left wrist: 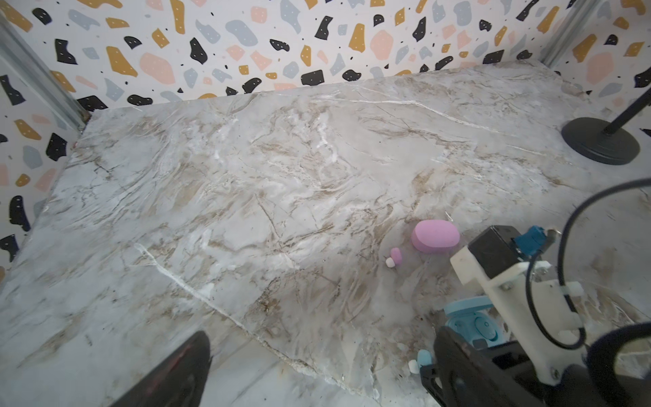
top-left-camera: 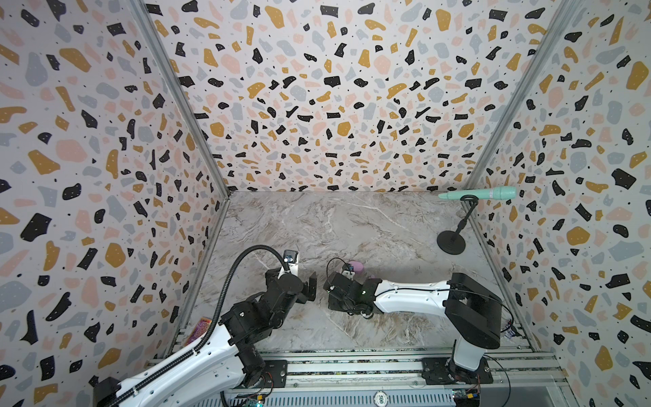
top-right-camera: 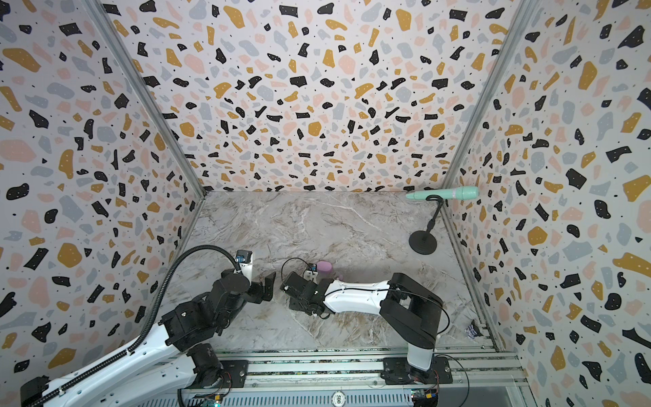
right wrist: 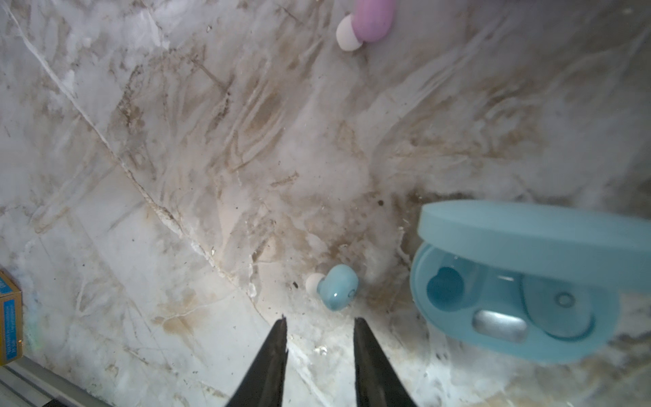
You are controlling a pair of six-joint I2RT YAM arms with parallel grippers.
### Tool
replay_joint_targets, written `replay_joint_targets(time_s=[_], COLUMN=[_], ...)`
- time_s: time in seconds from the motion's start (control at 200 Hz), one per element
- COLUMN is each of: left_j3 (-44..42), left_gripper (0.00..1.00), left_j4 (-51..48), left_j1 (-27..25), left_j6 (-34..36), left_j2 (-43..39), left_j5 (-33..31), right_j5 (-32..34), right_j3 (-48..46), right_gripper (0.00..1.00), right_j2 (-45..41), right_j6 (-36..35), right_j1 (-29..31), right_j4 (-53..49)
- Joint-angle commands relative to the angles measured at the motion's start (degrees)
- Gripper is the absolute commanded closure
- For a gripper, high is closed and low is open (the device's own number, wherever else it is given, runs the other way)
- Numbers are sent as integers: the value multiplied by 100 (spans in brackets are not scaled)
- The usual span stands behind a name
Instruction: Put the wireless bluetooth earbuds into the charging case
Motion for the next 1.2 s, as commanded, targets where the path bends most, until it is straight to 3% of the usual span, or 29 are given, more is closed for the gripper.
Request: replay_joint_targets(time_s=[0.0, 1.196], left_j3=[232, 240], left_gripper=[0, 0], left_j4=[-147, -121], left_j1=[37, 60], left_j6=[-258, -203], left_j2=[126, 252], left_j5=[-392, 41], right_j5=[78, -41], right_j3=[212, 317], right_gripper=[67, 74], right_j2=[42, 428], right_j6=[63, 44], right_j1=[-34, -192], right_j4=[-230, -134])
